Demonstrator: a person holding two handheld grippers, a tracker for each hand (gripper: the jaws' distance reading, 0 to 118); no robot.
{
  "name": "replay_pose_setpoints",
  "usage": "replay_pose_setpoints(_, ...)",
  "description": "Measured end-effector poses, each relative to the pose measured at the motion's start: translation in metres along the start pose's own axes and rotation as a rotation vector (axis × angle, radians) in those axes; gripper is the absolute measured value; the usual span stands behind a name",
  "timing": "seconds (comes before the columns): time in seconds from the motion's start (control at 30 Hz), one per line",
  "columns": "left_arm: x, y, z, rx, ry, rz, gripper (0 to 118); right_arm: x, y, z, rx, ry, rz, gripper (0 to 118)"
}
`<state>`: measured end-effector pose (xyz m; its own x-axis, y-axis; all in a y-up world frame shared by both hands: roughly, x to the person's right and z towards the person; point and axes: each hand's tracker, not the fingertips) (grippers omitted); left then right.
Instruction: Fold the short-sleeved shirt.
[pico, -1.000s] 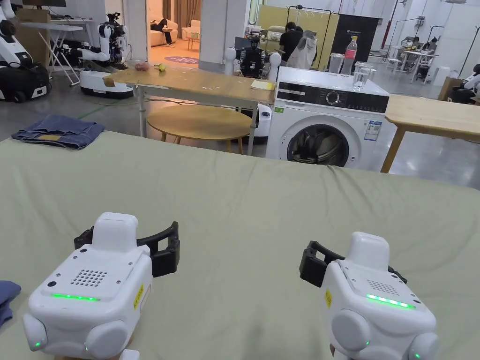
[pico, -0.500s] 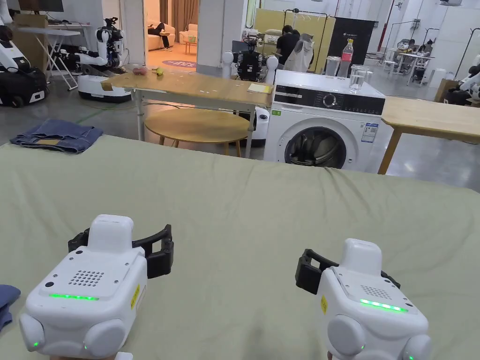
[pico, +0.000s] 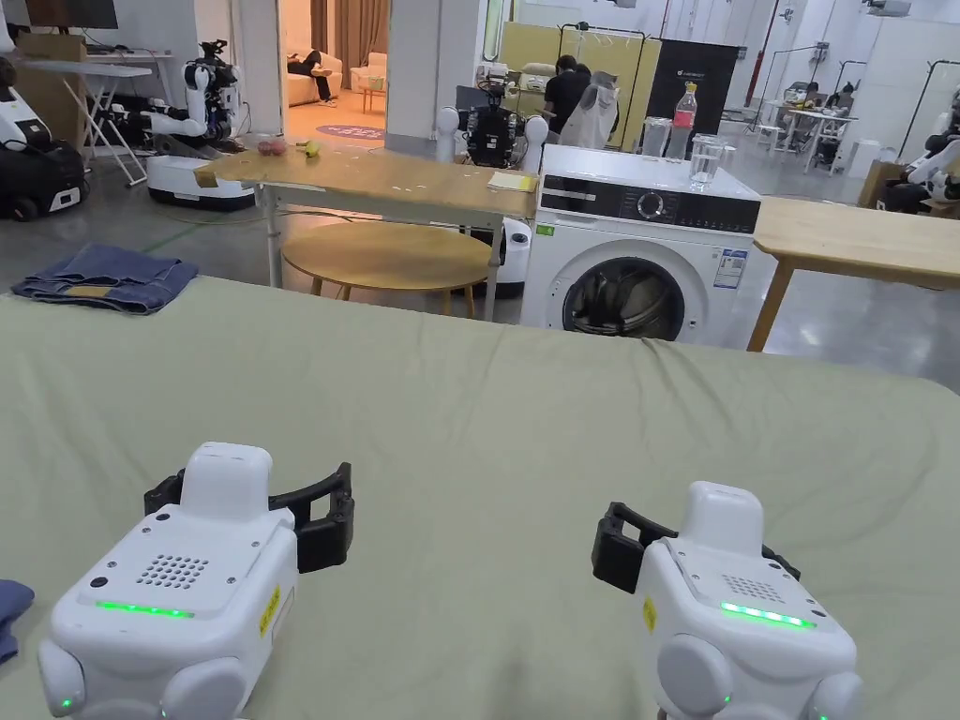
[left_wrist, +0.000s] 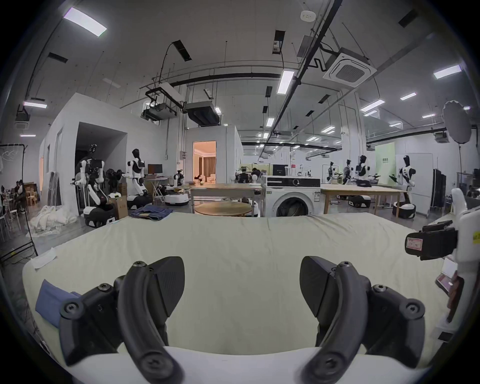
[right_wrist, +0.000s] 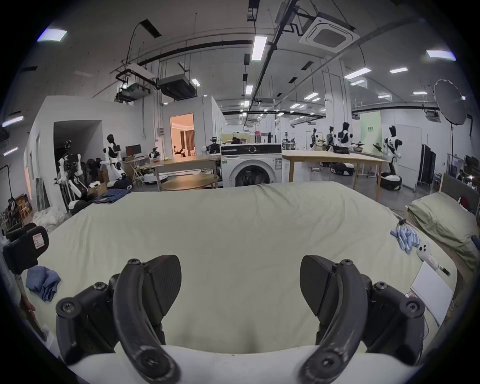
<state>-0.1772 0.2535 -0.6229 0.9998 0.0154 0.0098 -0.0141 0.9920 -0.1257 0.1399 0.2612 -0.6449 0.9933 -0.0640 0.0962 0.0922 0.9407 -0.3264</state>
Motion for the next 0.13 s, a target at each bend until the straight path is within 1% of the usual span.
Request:
replay_pose_setpoints(0.07,0.0001,0.0003,0.0001,-0.004,-0.003,-0.001,92,0.0018,0.001,-0.0026,0.004,-0.012,-0.008,95)
replay_pose_setpoints(0.1,0.0003,0.0005,0.0001,-0.004,-0.002,-0.003,92,0.0021,0.0023,-0.004,-0.004,-0.04,-0.018,95)
replay_pose_setpoints(0.13,0.0002,0.0005,0.0,-0.004,-0.001,-0.005,92,0.0036,0.0029,-0.0058,-0.008,-0.038,-0.033,95)
